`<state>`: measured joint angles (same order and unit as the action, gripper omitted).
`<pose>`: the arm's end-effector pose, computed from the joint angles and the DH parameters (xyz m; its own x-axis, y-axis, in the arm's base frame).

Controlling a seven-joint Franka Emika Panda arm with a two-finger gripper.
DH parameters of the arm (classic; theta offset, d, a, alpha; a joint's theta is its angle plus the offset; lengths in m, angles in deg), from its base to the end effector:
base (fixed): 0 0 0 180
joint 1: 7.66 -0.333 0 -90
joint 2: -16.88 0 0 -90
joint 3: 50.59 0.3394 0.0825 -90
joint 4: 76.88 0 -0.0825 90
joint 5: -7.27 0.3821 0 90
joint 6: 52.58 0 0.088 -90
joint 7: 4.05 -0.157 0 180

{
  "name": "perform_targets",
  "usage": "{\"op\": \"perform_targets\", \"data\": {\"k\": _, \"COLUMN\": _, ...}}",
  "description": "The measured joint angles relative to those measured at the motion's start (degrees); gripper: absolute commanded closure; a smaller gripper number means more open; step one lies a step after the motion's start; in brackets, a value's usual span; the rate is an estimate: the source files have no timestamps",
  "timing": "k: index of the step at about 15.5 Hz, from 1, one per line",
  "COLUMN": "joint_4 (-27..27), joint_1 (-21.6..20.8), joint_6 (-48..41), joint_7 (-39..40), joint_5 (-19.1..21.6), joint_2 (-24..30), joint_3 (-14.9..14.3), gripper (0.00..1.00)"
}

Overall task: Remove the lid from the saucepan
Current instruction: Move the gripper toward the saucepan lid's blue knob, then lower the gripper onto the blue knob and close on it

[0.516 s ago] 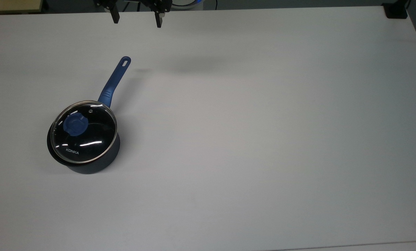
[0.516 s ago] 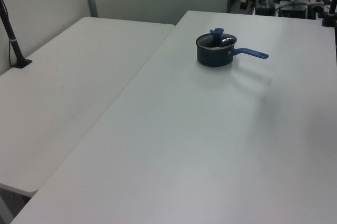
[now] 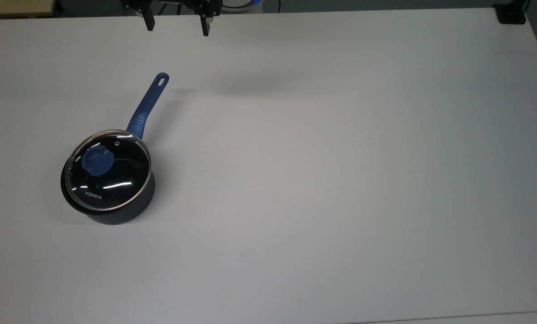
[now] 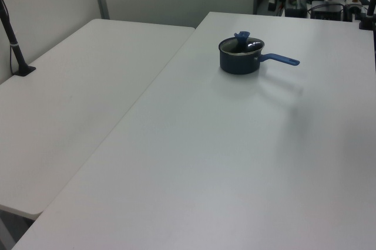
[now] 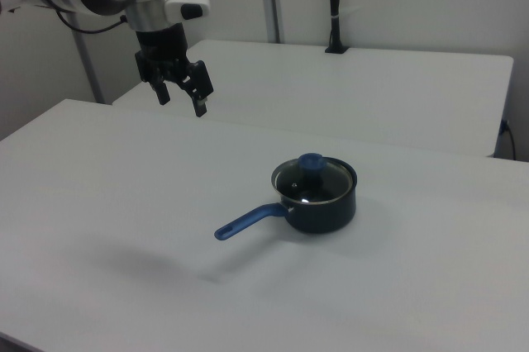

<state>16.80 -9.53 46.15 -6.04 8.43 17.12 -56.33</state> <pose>0.5684 -0.0357 0.5840 0.9903 -0.1049 0.0914 -0.1031 -0.9944 -0.0238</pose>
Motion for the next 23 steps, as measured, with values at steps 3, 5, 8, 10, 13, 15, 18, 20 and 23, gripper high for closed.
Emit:
{"op": "perform_targets", "data": {"k": 3, "joint_4": 0.00, "joint_1": 0.00, "joint_6": 0.00, "joint_7": 0.04, "joint_5": 0.00, "joint_2": 0.00, "joint_3": 0.00, "gripper": 0.00}}
{"op": "perform_targets", "data": {"k": 5, "joint_4": 0.00, "joint_1": 0.00, "joint_6": 0.00, "joint_7": 0.08, "joint_5": 0.00, "joint_2": 0.00, "joint_3": 0.00, "gripper": 0.00}}
{"op": "perform_targets", "data": {"k": 8, "joint_4": 0.01, "joint_1": 0.00, "joint_6": 0.00, "joint_7": 0.14, "joint_5": 0.00, "joint_2": 0.00, "joint_3": 0.00, "gripper": 0.00}}
{"op": "perform_targets", "data": {"k": 10, "joint_4": 0.01, "joint_1": 0.05, "joint_6": 0.00, "joint_7": 0.14, "joint_5": 0.00, "joint_2": 0.00, "joint_3": -0.04, "gripper": 0.00}}
{"op": "perform_targets", "data": {"k": 13, "joint_4": 0.08, "joint_1": 0.29, "joint_6": 0.00, "joint_7": 0.14, "joint_5": -1.57, "joint_2": -0.14, "joint_3": -0.37, "gripper": 0.00}}
{"op": "perform_targets", "data": {"k": 15, "joint_4": 0.17, "joint_1": 0.98, "joint_6": 0.31, "joint_7": 0.14, "joint_5": -4.07, "joint_2": -0.83, "joint_3": -0.47, "gripper": 0.00}}
{"op": "perform_targets", "data": {"k": 18, "joint_4": 0.19, "joint_1": 3.35, "joint_6": 5.38, "joint_7": 0.13, "joint_5": -5.18, "joint_2": -2.59, "joint_3": -1.20, "gripper": 0.00}}
{"op": "perform_targets", "data": {"k": 20, "joint_4": 0.11, "joint_1": 5.07, "joint_6": 8.25, "joint_7": 0.04, "joint_5": -5.12, "joint_2": -4.14, "joint_3": -2.02, "gripper": 0.00}}
{"op": "perform_targets", "data": {"k": 23, "joint_4": -0.04, "joint_1": 8.08, "joint_6": 18.25, "joint_7": -7.26, "joint_5": -3.02, "joint_2": -7.73, "joint_3": -2.43, "gripper": 0.00}}
